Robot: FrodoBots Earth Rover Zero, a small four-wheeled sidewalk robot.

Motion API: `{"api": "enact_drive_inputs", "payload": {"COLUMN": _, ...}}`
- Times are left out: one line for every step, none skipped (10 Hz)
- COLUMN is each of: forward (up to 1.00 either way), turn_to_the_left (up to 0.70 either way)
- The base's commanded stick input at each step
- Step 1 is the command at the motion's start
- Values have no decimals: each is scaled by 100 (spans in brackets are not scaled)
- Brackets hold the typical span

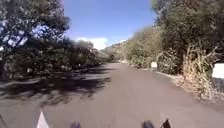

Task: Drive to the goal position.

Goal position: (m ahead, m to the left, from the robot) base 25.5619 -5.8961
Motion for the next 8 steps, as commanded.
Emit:
{"api": "enact_drive_inputs", "payload": {"forward": 50, "turn_to_the_left": 0}}
{"api": "enact_drive_inputs", "payload": {"forward": 50, "turn_to_the_left": 0}}
{"api": "enact_drive_inputs", "payload": {"forward": 50, "turn_to_the_left": 0}}
{"api": "enact_drive_inputs", "payload": {"forward": 50, "turn_to_the_left": 0}}
{"api": "enact_drive_inputs", "payload": {"forward": 50, "turn_to_the_left": 0}}
{"api": "enact_drive_inputs", "payload": {"forward": 50, "turn_to_the_left": 0}}
{"api": "enact_drive_inputs", "payload": {"forward": 50, "turn_to_the_left": 0}}
{"api": "enact_drive_inputs", "payload": {"forward": 50, "turn_to_the_left": 0}}
